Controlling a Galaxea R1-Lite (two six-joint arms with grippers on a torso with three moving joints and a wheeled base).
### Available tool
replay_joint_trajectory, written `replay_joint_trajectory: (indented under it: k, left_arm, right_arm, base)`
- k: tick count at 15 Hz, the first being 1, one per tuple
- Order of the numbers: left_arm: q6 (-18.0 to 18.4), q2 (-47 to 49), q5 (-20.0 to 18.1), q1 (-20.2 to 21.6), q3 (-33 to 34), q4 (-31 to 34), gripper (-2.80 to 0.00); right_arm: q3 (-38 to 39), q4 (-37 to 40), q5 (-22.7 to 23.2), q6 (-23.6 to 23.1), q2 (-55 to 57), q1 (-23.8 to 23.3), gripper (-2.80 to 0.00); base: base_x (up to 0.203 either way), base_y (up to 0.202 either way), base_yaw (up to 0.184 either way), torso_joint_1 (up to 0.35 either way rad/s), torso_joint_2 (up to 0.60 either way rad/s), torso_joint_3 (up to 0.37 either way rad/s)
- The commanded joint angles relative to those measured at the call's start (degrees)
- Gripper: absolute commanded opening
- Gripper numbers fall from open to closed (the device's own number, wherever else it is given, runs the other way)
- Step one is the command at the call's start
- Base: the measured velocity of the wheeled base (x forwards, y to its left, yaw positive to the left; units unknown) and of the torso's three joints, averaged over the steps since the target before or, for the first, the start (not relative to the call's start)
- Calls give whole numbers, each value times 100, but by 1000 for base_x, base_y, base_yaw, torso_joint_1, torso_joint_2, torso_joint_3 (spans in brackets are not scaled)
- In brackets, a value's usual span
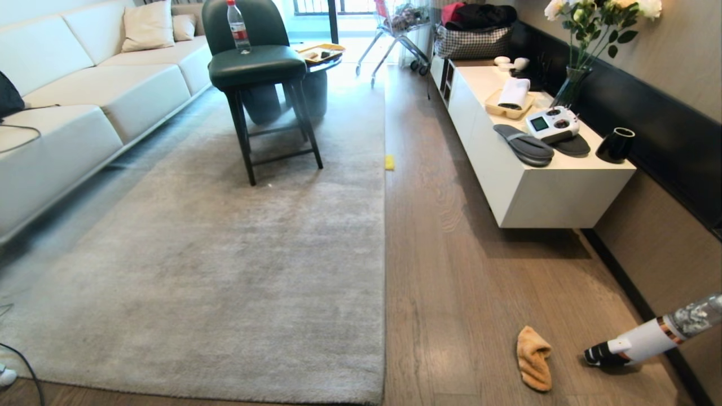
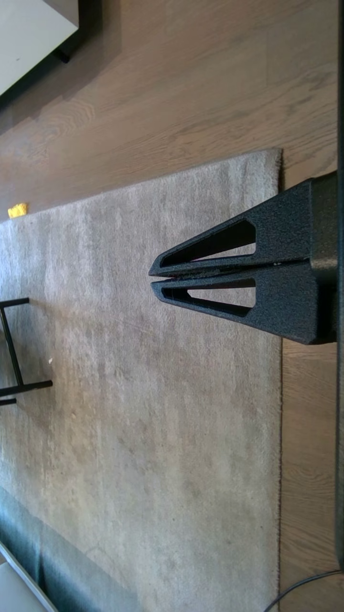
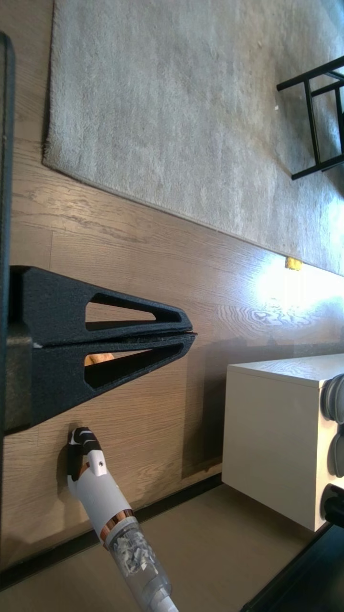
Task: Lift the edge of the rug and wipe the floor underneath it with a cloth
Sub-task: Lift up the carpet
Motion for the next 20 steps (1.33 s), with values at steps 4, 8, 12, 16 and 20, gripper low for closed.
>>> replay_joint_trajectory:
  k: [4,8,12,16,20]
  left_arm:
    - [20,5,-5,0,1,-2,-280]
    - [20,5,-6,0,1,-2,-280]
    - [38,5,-6,0,1,-2,-280]
    - [46,5,3,0,1,-1,-280]
    - [38,5,3,0,1,-1,-280]
  right_arm:
    - [2,-3,2,-5,0,0,-280]
    - [2,-3,2,-5,0,0,-280]
    - [2,-3,2,-5,0,0,-280]
    - [2,-3,2,-5,0,0,-280]
    - [2,-3,2,-5,0,0,-280]
  base:
    - [0,0,0,0,0,0]
    - [0,0,0,2,2,-70]
    - [0,0,0,2,3,-184]
    - [0,0,0,3,3,-197]
    - [0,0,0,3,4,-195]
